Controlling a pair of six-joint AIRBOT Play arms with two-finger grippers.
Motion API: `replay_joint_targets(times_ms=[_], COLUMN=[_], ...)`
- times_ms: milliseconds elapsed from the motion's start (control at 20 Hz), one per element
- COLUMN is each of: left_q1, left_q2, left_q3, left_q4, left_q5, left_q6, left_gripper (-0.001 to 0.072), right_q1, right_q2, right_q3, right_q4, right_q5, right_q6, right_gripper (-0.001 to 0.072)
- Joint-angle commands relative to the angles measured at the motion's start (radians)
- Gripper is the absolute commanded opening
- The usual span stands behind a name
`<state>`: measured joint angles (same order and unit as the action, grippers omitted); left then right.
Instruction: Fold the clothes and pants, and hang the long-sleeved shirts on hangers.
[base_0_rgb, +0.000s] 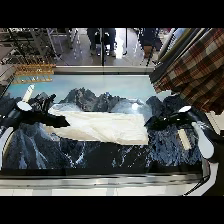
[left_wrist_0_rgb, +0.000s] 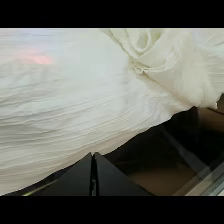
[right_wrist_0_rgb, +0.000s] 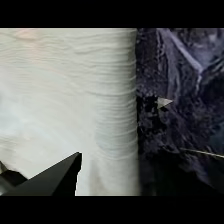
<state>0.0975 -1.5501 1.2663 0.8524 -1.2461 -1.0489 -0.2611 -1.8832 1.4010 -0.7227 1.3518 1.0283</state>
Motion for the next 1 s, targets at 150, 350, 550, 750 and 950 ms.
replay_joint_targets(times_ms=[150, 350, 550, 750, 950], left_q1=[-0.004, -0.012, -0.107, -0.231, -0.184], left_q2=[0.000, -0.001, -0.038, -0.132, -0.096], left_q3=[0.000, -0.001, -0.001, 0.000, 0.002], left_q4=[0.005, 0.016, 0.011, 0.011, 0.041], left_q5=[0.001, 0.008, 0.090, 0.260, 0.231], left_q6=[-0.015, -0.071, -0.070, -0.071, -0.130], left_gripper=[0.0012, 0.0011, 0.0011, 0.0011, 0.0011], right_q1=[0.078, 0.043, 0.015, 0.230, 0.611], right_q2=[-0.028, 0.183, 0.380, 0.472, 0.437], right_q3=[0.071, 0.107, 0.132, 0.188, 0.199], right_q4=[-0.137, -0.808, -0.824, -0.590, -0.628], right_q5=[-0.034, -0.061, 0.008, 0.017, -0.185], right_q6=[0.019, 0.375, 0.428, 0.505, 0.683], right_gripper=[0.0015, 0.0014, 0.0014, 0.0014, 0.0014])
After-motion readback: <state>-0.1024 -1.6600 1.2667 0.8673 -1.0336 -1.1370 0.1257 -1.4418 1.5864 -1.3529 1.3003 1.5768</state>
